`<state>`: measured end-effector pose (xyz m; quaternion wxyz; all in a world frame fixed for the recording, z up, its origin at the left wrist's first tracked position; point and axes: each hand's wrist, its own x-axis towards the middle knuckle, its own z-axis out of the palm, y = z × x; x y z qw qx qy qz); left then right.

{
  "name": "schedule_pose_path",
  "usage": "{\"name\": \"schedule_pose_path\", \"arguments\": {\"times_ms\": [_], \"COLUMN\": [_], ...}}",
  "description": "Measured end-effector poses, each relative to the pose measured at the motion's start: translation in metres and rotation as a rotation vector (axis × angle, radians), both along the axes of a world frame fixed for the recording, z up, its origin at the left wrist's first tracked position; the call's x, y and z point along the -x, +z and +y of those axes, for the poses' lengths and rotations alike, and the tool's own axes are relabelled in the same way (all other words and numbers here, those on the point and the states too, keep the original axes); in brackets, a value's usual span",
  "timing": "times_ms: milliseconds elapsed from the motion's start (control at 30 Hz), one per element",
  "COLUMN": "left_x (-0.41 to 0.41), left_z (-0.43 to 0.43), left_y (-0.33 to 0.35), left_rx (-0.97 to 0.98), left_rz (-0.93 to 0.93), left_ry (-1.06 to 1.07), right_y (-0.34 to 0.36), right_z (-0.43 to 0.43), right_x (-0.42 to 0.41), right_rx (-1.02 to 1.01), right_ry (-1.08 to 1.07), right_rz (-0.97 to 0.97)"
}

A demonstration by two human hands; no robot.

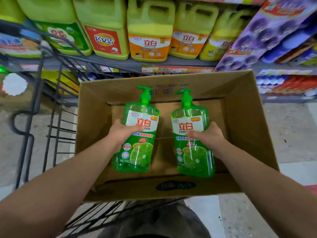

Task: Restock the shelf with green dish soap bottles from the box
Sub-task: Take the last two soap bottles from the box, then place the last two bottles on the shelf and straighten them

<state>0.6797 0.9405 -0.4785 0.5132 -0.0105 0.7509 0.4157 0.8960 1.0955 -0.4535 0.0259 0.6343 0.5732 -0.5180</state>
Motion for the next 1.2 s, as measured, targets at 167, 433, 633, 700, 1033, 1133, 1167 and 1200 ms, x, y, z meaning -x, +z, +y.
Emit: {"name": "schedule_pose_path", "arguments": {"times_ms": [167,433,633,700,1033,1133,1167,1200], "left_x": [-0.015,-0.082,-0.192,-0.237,-0.482,-0.533,-0.545,-0.557], "left_z": [0.014,0.068,0.119,0.135,0.203,0.227,0.236,0.246], "left_y": [0.057,0.143,0.173,0.178,0.212,0.222,0.225,0.227], "left_rx": [-0.161,-0.394,-0.501,-0.521,-0.688,-0.686,-0.686,-0.691], "left_rz": [-0.009,0.012,0.011,0.011,-0.183,-0.214,-0.214,-0.209], "left_ry": [-0.028,-0.159,-0.285,-0.327,-0.417,-0.457,-0.476,-0.492], "right_y": [0.063,0.142,0.175,0.187,0.239,0.245,0.245,0.245], "right_z": [0.002,0.008,0.02,0.023,0.039,0.049,0.053,0.058], "right_x": [-0.02,-0.096,-0.221,-0.276,-0.528,-0.572,-0.585,-0.596], "right_rx": [-0.119,-0.213,-0.285,-0.33,-0.416,-0.424,-0.431,-0.436], "right_ry": [-0.048,-0.192,-0.33,-0.375,-0.603,-0.659,-0.672,-0.683], "right_rz": [0.094,0.366,0.413,0.425,0.529,0.569,0.582,0.599]}}
